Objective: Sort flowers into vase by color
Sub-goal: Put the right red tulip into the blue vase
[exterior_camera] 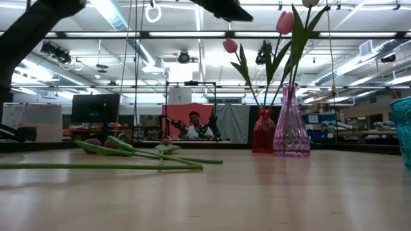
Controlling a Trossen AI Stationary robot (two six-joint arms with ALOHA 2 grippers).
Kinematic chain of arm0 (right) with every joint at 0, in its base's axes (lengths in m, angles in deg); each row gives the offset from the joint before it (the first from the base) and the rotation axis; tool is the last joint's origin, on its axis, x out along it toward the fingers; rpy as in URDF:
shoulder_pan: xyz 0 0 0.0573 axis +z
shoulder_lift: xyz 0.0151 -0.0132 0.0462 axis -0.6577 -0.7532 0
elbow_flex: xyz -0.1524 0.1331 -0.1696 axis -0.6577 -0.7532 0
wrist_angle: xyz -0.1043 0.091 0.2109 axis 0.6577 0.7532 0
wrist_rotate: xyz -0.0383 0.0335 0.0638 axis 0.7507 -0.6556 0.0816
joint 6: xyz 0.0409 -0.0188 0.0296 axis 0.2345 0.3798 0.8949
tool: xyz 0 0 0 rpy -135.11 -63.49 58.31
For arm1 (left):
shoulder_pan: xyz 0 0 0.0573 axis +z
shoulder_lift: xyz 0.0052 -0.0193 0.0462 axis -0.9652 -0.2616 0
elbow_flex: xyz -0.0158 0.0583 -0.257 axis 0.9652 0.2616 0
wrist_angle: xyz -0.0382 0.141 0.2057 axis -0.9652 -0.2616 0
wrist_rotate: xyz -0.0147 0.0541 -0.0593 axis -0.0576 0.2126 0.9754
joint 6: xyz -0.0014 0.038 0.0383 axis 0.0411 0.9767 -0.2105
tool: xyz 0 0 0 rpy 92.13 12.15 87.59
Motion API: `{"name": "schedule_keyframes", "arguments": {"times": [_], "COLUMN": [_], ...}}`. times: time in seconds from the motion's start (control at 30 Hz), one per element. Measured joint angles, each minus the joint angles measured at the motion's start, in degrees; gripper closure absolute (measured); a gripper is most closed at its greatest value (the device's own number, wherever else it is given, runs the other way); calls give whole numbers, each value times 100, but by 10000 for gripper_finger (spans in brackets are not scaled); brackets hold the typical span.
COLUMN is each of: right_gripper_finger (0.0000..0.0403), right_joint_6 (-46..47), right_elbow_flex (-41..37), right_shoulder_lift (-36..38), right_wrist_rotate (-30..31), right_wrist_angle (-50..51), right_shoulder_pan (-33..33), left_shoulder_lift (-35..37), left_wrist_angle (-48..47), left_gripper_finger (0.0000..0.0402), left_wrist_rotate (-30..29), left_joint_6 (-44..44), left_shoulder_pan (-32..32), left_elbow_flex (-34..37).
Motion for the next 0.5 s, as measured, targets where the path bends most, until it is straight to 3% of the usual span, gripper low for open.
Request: {"name": "schedule_keyframes", "arguments": {"times": [0.23,0.33,0.5], "right_gripper_finger": [208,208,208], "right_joint_6": [22,123,612], "right_elbow_flex": [0,0,-2], "right_shoulder_lift": [0,2,-83], "right_wrist_rotate": [50,67,66], "right_wrist_angle": [3,46,345], "right_shoulder_pan": [12,57,116], "left_shoulder_lift": [976,1475,2561], "left_wrist_angle": [85,461,1506], "left_gripper_finger": [363,386,397], "left_wrist_rotate": [-66,-128,-454], "left_joint_6": [484,446,107], "left_shoulder_pan": [-385,-536,-636], "left_elbow_flex": [1148,2140,4500]}}
